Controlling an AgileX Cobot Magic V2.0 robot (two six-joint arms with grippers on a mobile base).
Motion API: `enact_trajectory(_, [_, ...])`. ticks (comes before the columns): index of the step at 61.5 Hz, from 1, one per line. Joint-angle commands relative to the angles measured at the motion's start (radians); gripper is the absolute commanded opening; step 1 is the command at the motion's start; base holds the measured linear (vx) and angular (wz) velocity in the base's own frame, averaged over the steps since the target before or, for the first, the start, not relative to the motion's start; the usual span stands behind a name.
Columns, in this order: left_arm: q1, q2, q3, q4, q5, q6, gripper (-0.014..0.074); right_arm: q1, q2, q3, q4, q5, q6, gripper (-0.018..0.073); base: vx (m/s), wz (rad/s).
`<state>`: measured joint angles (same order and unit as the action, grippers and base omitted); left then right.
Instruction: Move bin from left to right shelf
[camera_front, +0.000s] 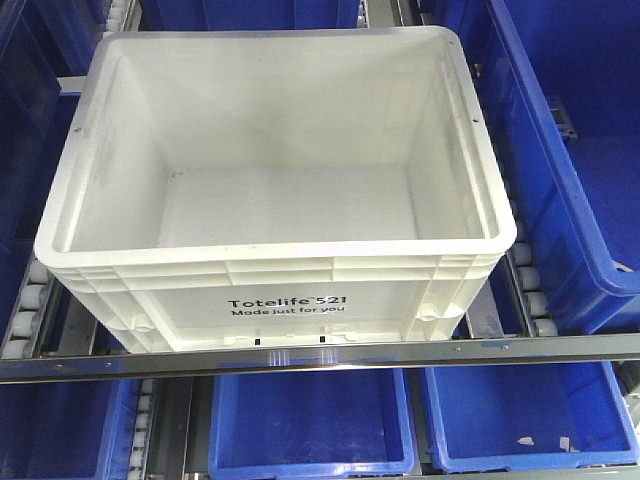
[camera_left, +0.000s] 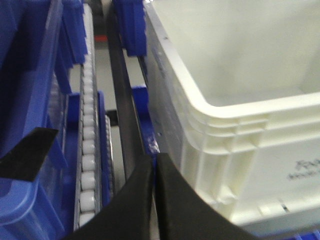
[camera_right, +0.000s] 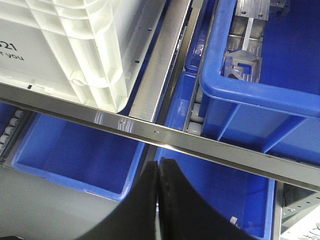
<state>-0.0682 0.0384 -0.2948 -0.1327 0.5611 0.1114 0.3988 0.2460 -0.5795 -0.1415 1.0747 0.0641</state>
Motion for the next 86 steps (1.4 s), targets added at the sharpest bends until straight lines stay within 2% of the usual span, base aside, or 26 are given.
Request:
enact_trajectory(1, [0.008, -0.018, 0.059, -0.008, -0.214, -0.001, -0.0008, -0.005, 0.013, -0.025, -0.010, -0.060, -0.005, -0.0008, 0.00, 0.00])
enact_trajectory(9, [0.008, -0.062, 0.192, -0.007, -0.399, -0.001, -0.0009, -0.005, 0.013, -0.025, -0.010, -0.059, -0.005, -0.0008, 0.00, 0.00])
enact_trajectory(17, [0.008, -0.064, 0.274, -0.008, -0.513, -0.002, -0.0009, -0.005, 0.013, -0.025, -0.010, -0.059, -0.005, -0.0008, 0.00, 0.00])
enact_trajectory(22, [0.014, -0.064, 0.287, -0.005, -0.514, -0.004, -0.0009, -0.005, 0.013, -0.025, -0.010, -0.059, -0.005, -0.0008, 0.00, 0.00])
enact_trajectory(28, [0.034, -0.064, 0.287, 0.006, -0.505, -0.062, -0.0009, -0.005, 0.013, -0.025, -0.010, -0.059, -0.005, -0.0008, 0.00, 0.00])
enact_trajectory(36, [0.039, -0.064, 0.287, 0.103, -0.509, -0.144, -0.0009, -0.005, 0.013, -0.025, -0.010, -0.059, -0.005, -0.0008, 0.00, 0.00])
enact_trajectory(40, [0.039, -0.064, 0.291, 0.114, -0.516, -0.168, -0.0009, -0.005, 0.013, -0.025, -0.010, -0.059, -0.005, -0.0008, 0.00, 0.00])
enact_trajectory(58, [0.077, -0.065, 0.302, 0.116, -0.561, -0.157, -0.0009, -0.005, 0.013, -0.025, -0.010, -0.059, -0.005, -0.0008, 0.00, 0.00])
enact_trajectory(86, [0.077, -0.065, 0.304, 0.113, -0.586, -0.130, -0.0009, -0.005, 0.013, -0.025, -0.010, -0.051, -0.005, -0.0008, 0.00, 0.00])
